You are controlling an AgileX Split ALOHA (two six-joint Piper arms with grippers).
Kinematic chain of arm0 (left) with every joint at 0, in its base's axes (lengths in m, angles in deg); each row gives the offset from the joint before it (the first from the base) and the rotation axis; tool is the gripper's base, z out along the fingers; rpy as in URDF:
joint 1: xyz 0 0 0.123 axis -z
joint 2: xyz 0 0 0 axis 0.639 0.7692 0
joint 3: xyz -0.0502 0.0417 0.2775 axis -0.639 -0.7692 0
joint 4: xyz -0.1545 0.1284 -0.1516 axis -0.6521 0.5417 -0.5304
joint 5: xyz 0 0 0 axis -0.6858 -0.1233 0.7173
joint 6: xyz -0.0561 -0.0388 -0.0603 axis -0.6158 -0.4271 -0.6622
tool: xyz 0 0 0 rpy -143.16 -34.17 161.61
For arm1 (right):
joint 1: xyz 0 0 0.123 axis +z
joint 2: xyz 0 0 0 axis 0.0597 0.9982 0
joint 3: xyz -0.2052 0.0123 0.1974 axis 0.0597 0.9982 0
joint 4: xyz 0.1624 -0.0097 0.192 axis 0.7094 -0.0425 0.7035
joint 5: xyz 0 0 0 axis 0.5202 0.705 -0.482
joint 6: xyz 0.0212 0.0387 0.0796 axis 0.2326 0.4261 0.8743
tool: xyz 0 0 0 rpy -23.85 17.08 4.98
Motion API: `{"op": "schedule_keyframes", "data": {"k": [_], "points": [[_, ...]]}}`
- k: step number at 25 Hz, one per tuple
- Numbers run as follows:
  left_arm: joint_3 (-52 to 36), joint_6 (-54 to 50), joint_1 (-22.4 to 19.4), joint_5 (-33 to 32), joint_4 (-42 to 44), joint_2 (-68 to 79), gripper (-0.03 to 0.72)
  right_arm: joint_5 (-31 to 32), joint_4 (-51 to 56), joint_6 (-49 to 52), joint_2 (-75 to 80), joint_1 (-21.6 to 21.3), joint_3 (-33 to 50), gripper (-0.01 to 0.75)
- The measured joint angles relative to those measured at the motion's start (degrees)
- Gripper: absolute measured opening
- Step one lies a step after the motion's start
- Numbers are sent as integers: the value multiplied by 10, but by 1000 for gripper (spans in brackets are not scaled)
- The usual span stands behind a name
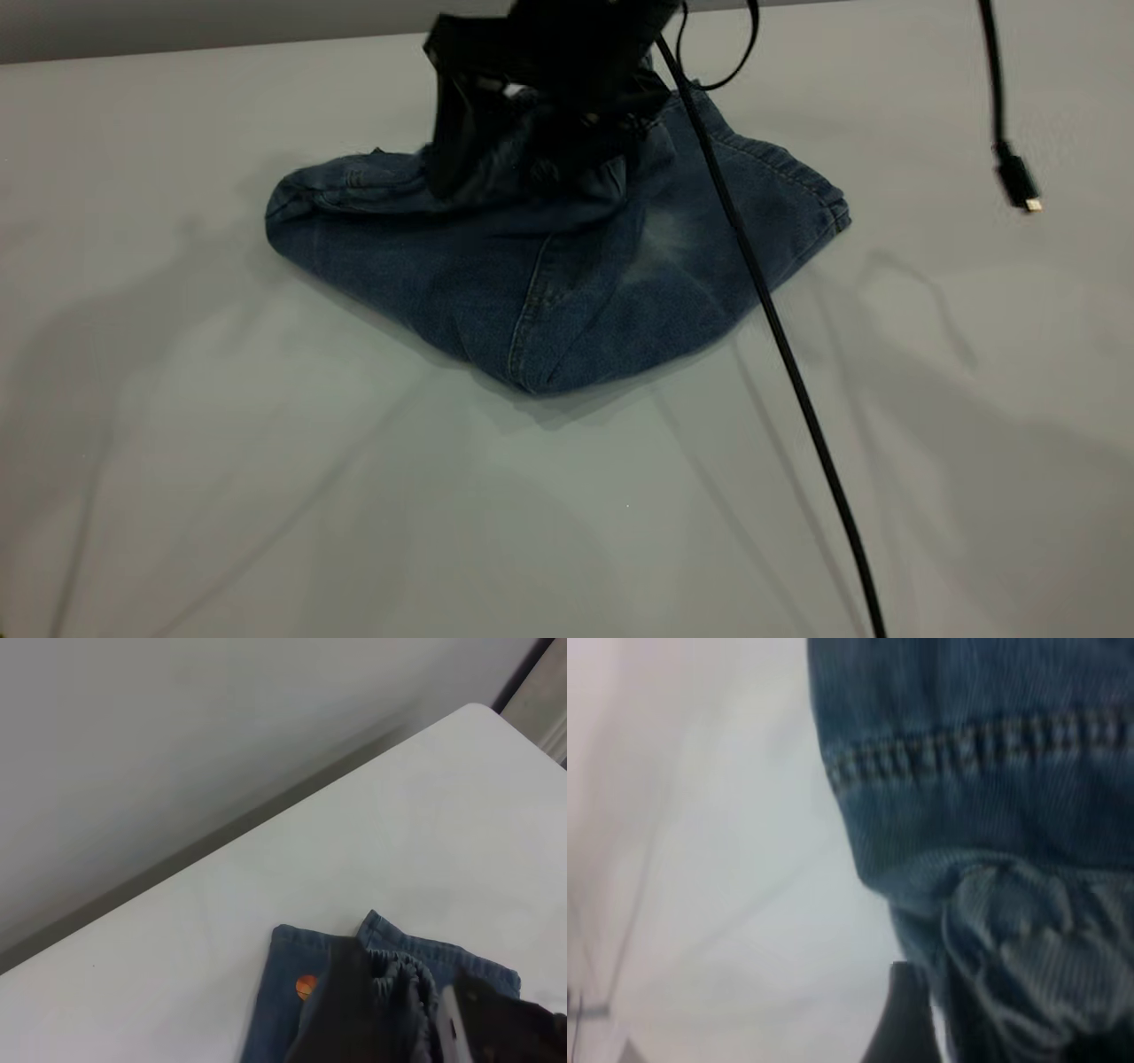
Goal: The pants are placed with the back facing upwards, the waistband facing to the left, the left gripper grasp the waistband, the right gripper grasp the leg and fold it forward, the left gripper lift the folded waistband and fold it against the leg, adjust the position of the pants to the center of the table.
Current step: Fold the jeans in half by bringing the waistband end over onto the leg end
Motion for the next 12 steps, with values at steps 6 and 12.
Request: {"op": "schedule_keyframes", "data": {"k": [6, 12], "points": [[0, 0, 0, -12, 0, 0, 550, -144, 92, -60, 3, 0, 0, 515], [0, 1, 0, -30, 0, 0, 550, -276, 149, -141, 6, -2, 0, 515]]}}
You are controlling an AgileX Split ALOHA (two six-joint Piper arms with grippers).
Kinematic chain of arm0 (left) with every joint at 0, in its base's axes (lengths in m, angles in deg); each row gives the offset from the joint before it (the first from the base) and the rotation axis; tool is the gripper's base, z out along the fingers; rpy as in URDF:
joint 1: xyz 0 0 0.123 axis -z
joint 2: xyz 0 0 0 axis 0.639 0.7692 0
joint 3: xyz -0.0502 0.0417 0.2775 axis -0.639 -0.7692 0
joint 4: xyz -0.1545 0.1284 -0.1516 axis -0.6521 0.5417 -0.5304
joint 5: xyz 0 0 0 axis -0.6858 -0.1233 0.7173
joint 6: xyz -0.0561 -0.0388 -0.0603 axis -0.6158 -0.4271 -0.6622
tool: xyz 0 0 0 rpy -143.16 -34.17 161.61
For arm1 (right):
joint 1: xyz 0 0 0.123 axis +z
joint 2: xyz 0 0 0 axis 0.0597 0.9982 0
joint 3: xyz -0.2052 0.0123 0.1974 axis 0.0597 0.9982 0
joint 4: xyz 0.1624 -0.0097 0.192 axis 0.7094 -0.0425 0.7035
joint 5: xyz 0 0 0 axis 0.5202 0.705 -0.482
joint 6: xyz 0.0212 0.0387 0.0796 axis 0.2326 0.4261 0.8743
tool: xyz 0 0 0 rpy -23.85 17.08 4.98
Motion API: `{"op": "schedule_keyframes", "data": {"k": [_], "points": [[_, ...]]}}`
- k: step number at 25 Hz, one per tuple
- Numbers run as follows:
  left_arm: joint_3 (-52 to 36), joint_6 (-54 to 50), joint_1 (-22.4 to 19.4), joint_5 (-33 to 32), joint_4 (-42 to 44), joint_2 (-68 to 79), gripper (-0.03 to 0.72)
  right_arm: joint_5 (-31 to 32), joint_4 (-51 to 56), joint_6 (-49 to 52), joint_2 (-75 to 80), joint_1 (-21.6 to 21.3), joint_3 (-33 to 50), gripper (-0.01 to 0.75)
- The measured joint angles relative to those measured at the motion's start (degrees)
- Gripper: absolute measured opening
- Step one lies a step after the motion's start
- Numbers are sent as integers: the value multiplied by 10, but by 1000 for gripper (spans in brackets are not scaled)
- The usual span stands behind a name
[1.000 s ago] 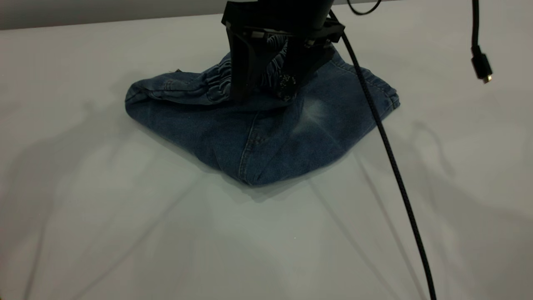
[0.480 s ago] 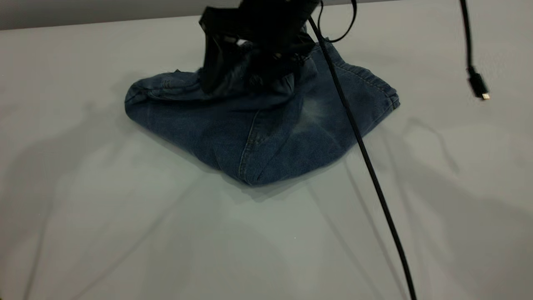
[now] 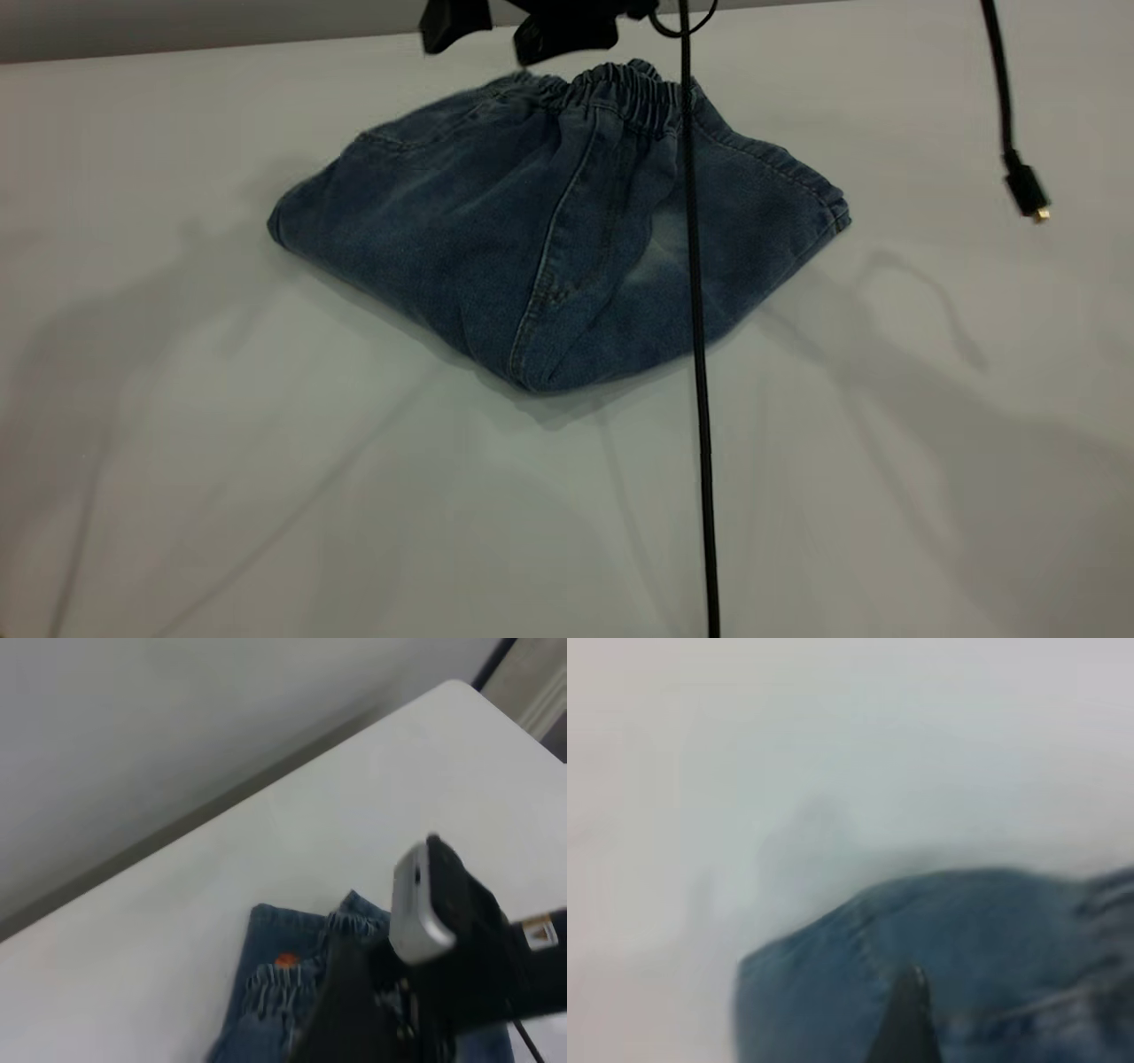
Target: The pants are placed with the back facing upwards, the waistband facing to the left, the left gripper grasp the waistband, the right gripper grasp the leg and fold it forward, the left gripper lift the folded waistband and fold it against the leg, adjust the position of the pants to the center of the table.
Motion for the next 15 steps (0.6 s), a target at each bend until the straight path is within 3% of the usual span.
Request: {"op": "schedule_keyframes", "data": {"k": [4, 8, 10, 15], "points": [[0, 0, 0, -8, 0, 0, 550, -16, -46, -34, 0, 9, 0, 515], [0, 0, 0, -8, 0, 0, 550, 55, -164, -15, 0, 48, -1, 509], [0, 0, 0, -8, -1, 0, 550, 103, -252, 25, 0, 76, -1, 509], [0, -1, 0, -9, -5, 0, 550, 146, -505, 197, 0, 135, -1, 509]]}}
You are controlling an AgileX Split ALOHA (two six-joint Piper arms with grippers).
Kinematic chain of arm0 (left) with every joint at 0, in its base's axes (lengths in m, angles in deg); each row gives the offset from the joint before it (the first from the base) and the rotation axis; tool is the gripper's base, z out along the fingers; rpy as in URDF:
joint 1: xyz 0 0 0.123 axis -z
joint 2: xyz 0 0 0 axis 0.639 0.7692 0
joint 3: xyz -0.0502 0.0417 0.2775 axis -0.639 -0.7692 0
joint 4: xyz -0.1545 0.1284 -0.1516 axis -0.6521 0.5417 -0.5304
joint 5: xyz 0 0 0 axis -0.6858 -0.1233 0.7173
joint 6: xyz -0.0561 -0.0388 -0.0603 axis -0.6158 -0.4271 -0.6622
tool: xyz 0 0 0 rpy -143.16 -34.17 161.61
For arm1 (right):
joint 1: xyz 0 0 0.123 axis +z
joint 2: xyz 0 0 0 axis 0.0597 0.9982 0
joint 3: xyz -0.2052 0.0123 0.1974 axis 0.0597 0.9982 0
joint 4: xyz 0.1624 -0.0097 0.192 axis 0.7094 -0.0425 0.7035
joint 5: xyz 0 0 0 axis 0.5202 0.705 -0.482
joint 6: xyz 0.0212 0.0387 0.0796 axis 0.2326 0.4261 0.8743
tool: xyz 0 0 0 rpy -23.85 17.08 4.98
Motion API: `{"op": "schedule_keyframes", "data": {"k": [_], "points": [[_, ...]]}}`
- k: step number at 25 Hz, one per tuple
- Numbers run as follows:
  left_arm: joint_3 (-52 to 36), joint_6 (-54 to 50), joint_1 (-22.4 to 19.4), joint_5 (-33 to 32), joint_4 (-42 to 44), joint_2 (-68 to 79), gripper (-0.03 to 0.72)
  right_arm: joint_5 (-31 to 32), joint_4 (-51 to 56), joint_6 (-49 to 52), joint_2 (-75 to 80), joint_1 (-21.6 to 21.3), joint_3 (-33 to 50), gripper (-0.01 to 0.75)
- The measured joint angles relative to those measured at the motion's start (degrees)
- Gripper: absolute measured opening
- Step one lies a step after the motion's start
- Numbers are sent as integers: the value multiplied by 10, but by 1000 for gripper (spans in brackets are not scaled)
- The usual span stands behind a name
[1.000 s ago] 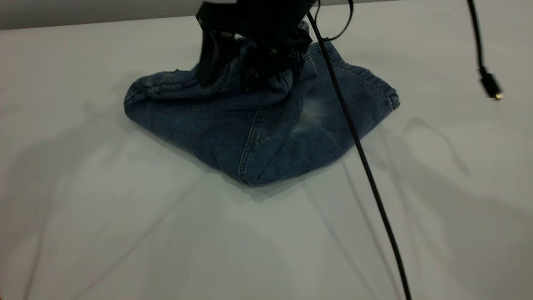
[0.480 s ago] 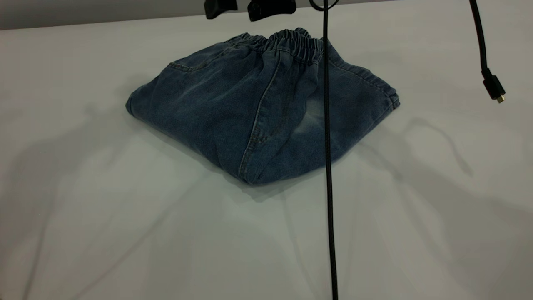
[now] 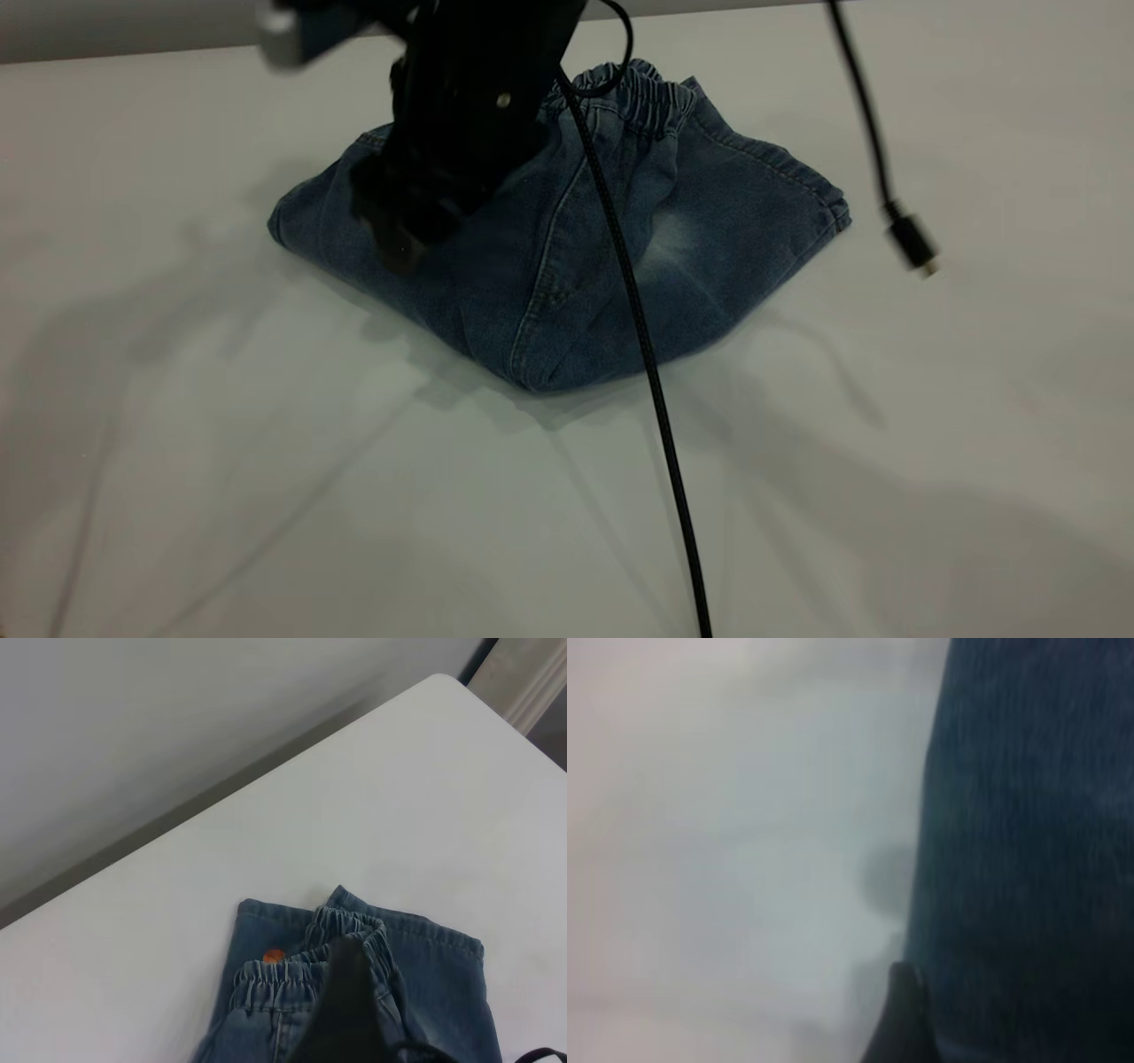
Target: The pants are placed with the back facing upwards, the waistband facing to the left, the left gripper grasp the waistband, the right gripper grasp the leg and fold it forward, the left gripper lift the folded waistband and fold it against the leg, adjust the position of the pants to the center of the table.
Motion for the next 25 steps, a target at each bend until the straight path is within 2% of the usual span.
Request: {"op": "schedule_keyframes", "data": {"k": [3, 6, 11, 15, 25], "points": [[0, 0, 0, -5, 0, 0, 550, 4, -152, 127, 0, 9, 0, 507], [0, 0, 0, -15, 0, 0, 550, 4, -283, 210, 0, 8, 0, 494], [0, 0, 0, -16, 0, 0, 550, 18, -393, 261, -4, 8, -5, 458], [0, 0, 0, -18, 0, 0, 549, 5, -407, 254, 12, 1, -26, 444], [0, 0, 0, -20, 0, 0, 548, 40, -309, 218, 46, -27, -40, 441]]}}
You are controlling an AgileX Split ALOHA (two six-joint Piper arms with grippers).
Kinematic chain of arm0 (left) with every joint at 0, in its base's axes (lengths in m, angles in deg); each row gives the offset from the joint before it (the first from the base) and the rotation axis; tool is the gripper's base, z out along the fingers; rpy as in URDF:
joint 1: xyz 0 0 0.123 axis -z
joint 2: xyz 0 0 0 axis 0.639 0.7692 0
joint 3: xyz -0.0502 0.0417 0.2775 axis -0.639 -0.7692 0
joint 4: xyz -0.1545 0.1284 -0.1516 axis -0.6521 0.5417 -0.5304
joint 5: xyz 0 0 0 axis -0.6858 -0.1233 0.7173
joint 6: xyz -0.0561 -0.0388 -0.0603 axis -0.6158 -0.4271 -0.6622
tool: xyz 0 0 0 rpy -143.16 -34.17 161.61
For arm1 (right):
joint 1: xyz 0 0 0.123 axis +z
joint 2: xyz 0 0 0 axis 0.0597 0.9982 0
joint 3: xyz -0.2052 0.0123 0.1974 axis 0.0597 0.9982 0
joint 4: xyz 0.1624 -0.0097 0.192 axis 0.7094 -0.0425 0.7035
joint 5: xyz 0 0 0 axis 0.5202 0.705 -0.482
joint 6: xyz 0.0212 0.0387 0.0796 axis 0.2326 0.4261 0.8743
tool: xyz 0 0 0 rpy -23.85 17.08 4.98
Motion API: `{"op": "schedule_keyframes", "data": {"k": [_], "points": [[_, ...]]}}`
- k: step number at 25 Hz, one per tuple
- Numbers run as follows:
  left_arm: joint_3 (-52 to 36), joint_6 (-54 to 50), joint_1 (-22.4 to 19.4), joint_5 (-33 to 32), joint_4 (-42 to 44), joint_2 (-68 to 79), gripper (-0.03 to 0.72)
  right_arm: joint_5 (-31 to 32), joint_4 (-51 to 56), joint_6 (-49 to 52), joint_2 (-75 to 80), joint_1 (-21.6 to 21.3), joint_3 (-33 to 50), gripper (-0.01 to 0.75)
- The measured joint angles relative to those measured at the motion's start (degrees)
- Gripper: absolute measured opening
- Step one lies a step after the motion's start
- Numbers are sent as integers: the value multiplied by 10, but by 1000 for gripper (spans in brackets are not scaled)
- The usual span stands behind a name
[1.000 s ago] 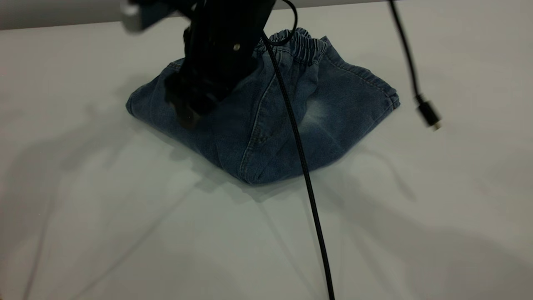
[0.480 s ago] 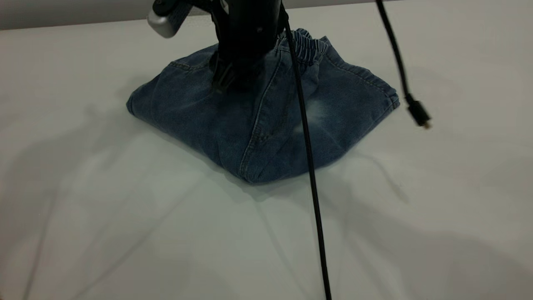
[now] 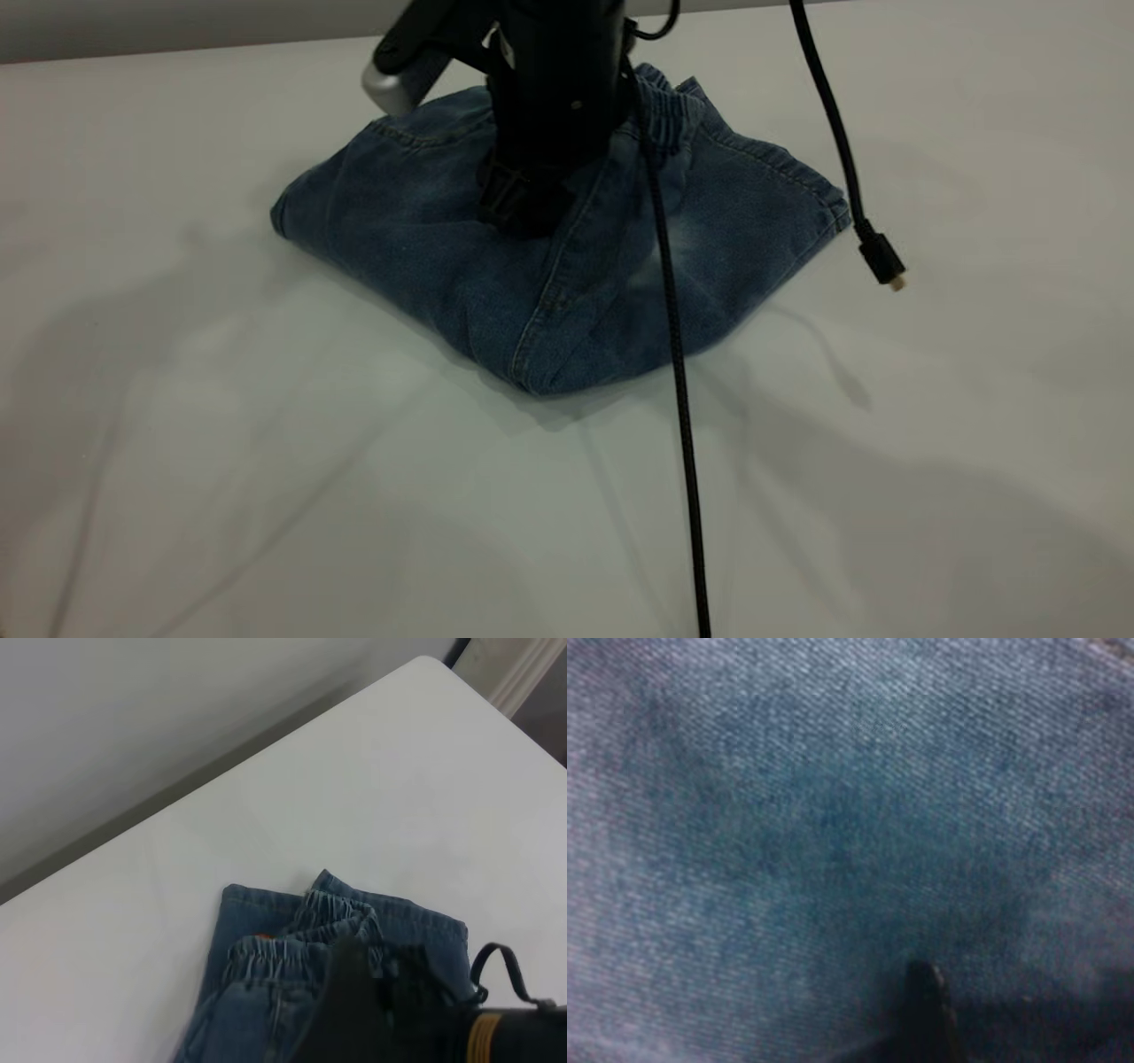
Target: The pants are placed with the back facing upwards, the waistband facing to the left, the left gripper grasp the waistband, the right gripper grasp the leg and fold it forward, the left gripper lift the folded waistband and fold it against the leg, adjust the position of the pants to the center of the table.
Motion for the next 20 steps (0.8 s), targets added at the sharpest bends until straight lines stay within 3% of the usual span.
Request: {"op": "schedule_keyframes", "data": {"k": [11, 20], "points": [[0, 0, 0, -9, -14, 0, 548, 62, 174, 37, 3, -29, 0, 437], [0, 0, 0, -9, -31, 0, 548, 79, 233, 218, 3, -29, 0, 426]]}}
